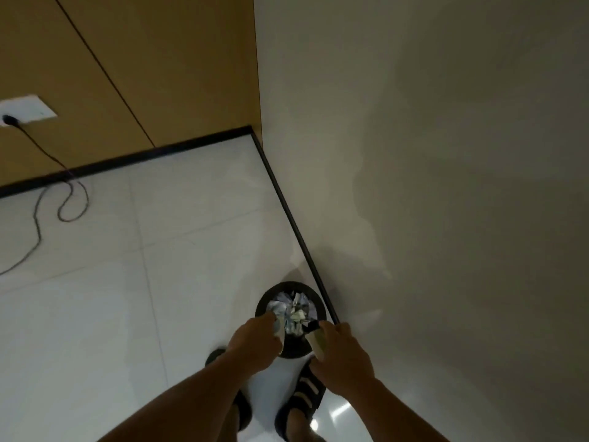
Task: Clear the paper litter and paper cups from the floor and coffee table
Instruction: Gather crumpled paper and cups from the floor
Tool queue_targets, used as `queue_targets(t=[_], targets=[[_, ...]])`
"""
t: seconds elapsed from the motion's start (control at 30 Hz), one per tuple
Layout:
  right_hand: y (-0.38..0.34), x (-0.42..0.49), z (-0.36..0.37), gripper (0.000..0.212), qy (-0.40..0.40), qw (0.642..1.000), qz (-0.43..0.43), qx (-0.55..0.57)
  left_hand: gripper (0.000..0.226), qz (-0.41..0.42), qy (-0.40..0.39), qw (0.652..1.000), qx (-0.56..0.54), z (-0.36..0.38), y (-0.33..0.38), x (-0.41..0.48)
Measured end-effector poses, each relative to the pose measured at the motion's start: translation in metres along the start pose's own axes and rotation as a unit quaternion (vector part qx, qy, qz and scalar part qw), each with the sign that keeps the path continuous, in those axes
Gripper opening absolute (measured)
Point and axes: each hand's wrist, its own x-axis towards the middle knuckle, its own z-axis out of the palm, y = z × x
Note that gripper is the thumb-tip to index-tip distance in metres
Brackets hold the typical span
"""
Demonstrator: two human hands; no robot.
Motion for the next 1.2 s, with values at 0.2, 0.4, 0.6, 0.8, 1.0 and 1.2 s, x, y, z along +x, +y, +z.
queue_targets(t=[0.2,0.4,0.6,0.8,1.0,1.2], targets=[[0.031,0.122,0.079,0.080,0.015,1.000,0.004,0.010,0.057,-0.001,-0.025,1.000,0.010,0.065,-0.032,0.134],[0.046,0.171,0.123,0.093,0.003,0.999,0.037,0.000,0.079,-0.034,-0.018,0.999,0.013,0.088,-0.081,0.165],[0.017,0.125,0.084,0.090,-0.007,0.999,0.029,-0.038,0.079,-0.039,0.004,0.999,0.004,0.048,-0.076,0.110],[-0.061,0.049,-0.005,0.085,0.001,0.998,-0.011,-0.067,0.076,0.014,0.050,0.999,-0.009,-0.043,-0.037,0.023],[-0.151,-0.022,-0.074,0.080,-0.007,0.983,-0.123,-0.138,0.080,-0.043,0.134,0.990,-0.013,-0.144,-0.052,-0.078],[-0.226,-0.062,-0.098,0.082,-0.045,0.937,-0.231,-0.260,0.077,-0.132,0.240,0.960,-0.051,-0.186,-0.089,-0.180]])
